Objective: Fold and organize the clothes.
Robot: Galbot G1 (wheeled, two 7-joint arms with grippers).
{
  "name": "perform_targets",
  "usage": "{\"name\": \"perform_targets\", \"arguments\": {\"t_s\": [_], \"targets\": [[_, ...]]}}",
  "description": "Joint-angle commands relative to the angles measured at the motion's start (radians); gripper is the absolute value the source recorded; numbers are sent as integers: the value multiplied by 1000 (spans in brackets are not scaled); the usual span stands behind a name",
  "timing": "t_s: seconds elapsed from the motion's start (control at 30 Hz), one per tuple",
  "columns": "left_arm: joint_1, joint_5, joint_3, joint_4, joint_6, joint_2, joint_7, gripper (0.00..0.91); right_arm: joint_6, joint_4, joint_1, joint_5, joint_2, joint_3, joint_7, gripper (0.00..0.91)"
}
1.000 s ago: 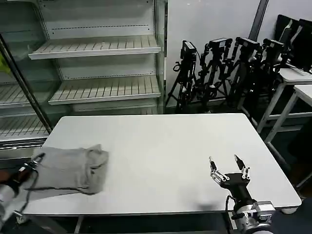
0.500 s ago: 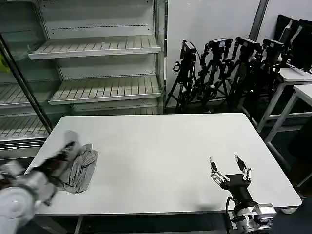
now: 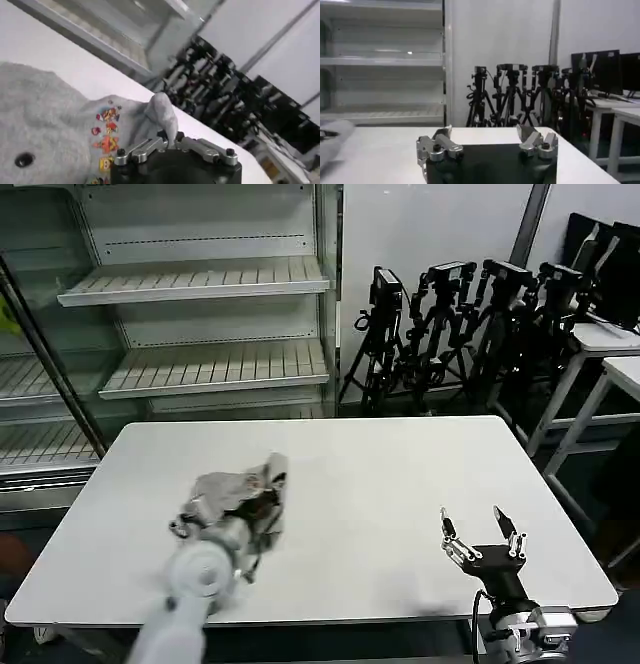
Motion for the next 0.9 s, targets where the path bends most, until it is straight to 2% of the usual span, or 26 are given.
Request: {"name": "perform_targets", "arguments": {"t_s": [0.03, 0.07, 0.3, 0.47, 0.67, 0.83, 0.9], "targets": [[-134, 204, 224, 212, -12, -212, 1, 625, 1, -10, -3, 5, -2, 16, -1, 907], [-133, 237, 230, 224, -17, -214, 13, 907, 1, -14, 1, 6, -2, 16, -1, 907], [-132, 272, 249, 217, -62, -226, 44, 907, 0, -16, 7, 3, 4, 8, 1, 907], [-136, 356, 239, 163, -146, -209, 65, 907, 0, -8, 7, -6, 7, 7, -2, 907], [-73, 474, 190, -6, -216, -114, 103, 907, 15, -7, 24, -36, 7, -1, -2, 907], [114, 622, 35, -191, -248, 6, 156, 907, 34, -8, 38, -72, 7, -28, -2, 907], [183, 671, -24, -239, -270, 22, 177, 907, 42, -15, 46, -83, 13, -41, 3, 907]]}}
